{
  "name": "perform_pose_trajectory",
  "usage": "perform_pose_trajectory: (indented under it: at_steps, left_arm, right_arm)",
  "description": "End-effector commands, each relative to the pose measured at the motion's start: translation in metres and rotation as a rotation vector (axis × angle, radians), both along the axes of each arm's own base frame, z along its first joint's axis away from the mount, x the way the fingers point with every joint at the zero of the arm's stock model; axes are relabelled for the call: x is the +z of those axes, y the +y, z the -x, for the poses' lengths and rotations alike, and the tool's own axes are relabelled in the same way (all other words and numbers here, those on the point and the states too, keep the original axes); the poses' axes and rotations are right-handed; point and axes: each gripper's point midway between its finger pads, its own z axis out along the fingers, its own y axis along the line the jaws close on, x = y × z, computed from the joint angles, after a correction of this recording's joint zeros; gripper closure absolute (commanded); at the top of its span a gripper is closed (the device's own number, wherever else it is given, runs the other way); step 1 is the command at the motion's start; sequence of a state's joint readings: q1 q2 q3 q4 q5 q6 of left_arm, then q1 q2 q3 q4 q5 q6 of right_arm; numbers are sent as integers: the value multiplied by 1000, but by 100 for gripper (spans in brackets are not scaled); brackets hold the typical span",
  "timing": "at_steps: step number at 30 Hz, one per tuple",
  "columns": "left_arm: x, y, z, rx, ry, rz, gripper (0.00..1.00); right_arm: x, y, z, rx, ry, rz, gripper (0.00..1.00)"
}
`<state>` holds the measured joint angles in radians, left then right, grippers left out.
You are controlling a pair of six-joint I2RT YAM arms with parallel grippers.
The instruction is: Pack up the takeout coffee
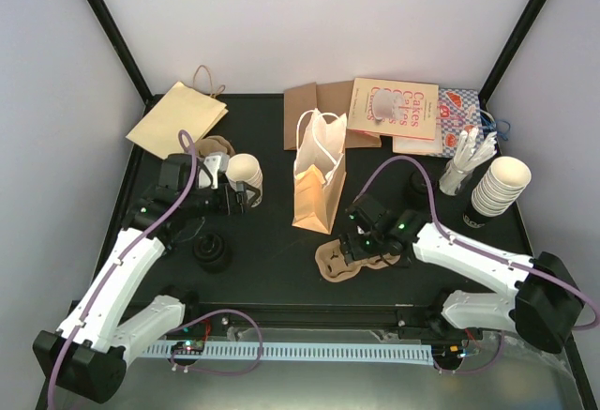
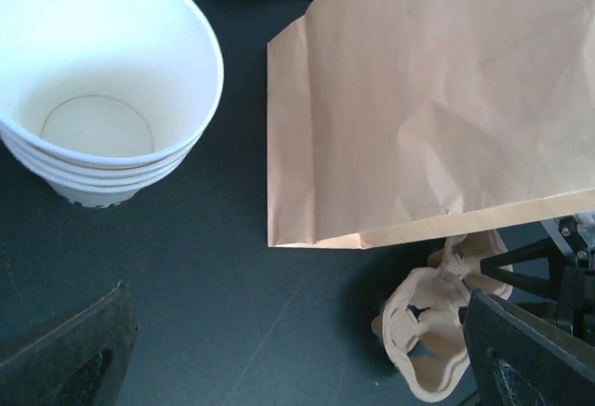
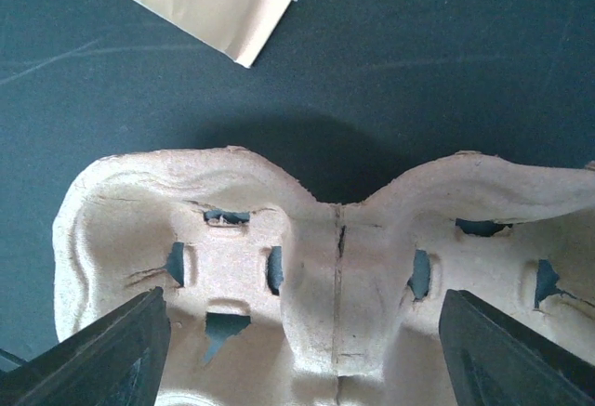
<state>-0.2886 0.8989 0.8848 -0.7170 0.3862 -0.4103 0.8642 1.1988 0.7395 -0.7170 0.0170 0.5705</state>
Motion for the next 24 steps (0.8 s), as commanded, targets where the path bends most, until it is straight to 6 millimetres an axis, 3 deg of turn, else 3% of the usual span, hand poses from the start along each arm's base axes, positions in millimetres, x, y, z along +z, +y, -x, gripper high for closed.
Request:
perform_pose_trajectory:
  at_steps: [1, 6, 11, 17, 24]
  left_arm:
    - [22, -13, -5, -80, -82, 28, 1]
    - [20, -19, -6, -113, -86, 49, 1]
    - [24, -26, -5, -152, -104, 77, 1]
    - [29, -27, -6, -169, -145, 80, 1]
    - [32, -34, -9, -197, -165, 103, 1]
  right_arm:
    - [21, 9, -9, -16, -70, -68, 16]
    - [54, -2, -18, -42, -159, -57, 11]
    - [68, -25, -33, -83, -238, 55, 11]
    - [56, -49, -45, -140, -210, 125, 18]
    - [38, -29, -30, -89, -93, 48, 22]
